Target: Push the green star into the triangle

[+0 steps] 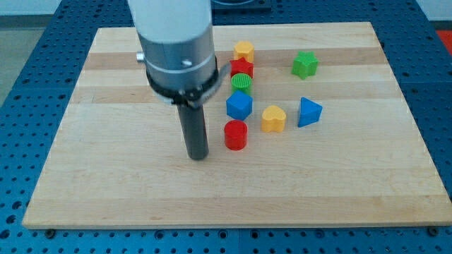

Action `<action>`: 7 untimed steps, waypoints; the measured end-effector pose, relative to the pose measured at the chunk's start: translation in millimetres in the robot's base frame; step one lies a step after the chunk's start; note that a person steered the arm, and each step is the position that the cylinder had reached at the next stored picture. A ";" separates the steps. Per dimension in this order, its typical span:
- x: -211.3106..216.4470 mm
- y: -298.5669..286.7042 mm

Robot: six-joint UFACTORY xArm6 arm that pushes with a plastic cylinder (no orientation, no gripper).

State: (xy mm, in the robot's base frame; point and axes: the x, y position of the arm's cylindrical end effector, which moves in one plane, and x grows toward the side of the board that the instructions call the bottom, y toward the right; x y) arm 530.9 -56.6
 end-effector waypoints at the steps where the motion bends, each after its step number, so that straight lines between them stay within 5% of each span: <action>1: 5.7 6.5; 6: -17.0 49.2; 7: 25.0 85.2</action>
State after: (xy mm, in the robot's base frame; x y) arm 555.9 28.6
